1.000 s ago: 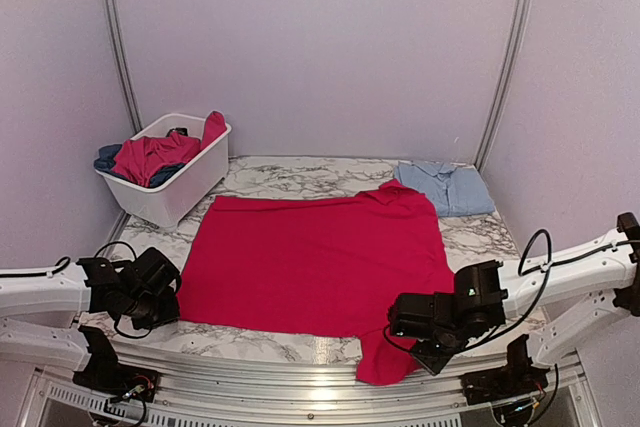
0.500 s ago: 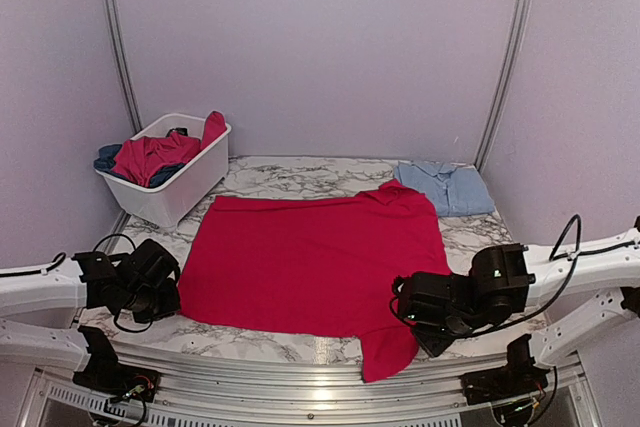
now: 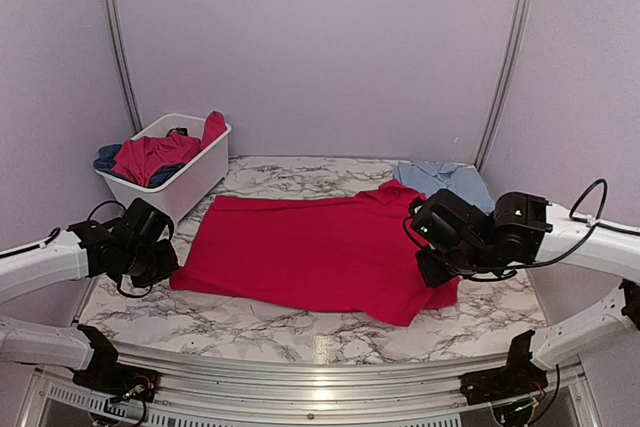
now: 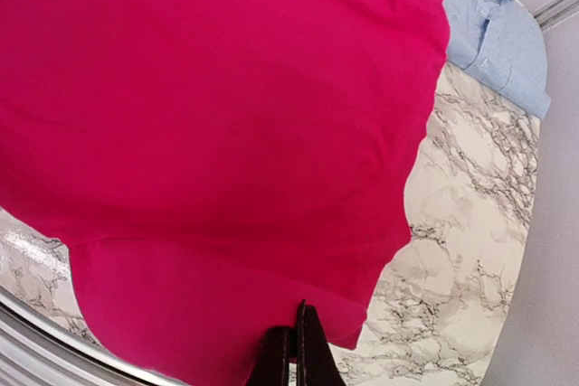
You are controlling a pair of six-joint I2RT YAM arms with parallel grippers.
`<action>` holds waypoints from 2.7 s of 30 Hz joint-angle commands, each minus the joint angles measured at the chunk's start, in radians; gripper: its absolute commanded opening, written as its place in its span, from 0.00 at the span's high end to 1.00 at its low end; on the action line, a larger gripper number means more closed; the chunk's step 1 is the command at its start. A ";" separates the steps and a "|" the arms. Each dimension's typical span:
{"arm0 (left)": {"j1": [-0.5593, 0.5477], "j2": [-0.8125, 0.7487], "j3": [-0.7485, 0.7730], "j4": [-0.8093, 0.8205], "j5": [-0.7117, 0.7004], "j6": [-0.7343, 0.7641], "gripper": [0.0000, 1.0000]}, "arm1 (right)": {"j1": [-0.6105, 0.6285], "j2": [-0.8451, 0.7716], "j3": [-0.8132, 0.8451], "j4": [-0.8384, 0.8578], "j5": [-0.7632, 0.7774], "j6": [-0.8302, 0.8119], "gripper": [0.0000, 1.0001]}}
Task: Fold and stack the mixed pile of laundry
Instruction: Fold the flattened T-shirt at the center of the board.
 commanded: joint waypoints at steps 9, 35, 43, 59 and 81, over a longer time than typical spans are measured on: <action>0.098 0.212 0.151 0.191 -0.018 0.160 1.00 | -0.326 0.067 0.054 0.328 -0.038 -0.387 1.00; 0.109 0.584 0.317 0.331 -0.071 0.288 1.00 | -0.545 0.390 0.116 0.632 -0.103 -0.584 1.00; 0.113 0.612 0.296 0.351 -0.071 0.282 1.00 | -0.545 0.445 0.132 0.669 -0.104 -0.594 1.00; 0.120 0.516 0.309 0.344 -0.012 0.336 0.42 | -0.607 0.441 0.171 0.548 -0.216 -0.502 0.48; 0.206 0.364 -0.025 0.374 0.141 0.222 0.27 | -0.777 0.099 -0.251 0.432 -0.545 -0.252 0.43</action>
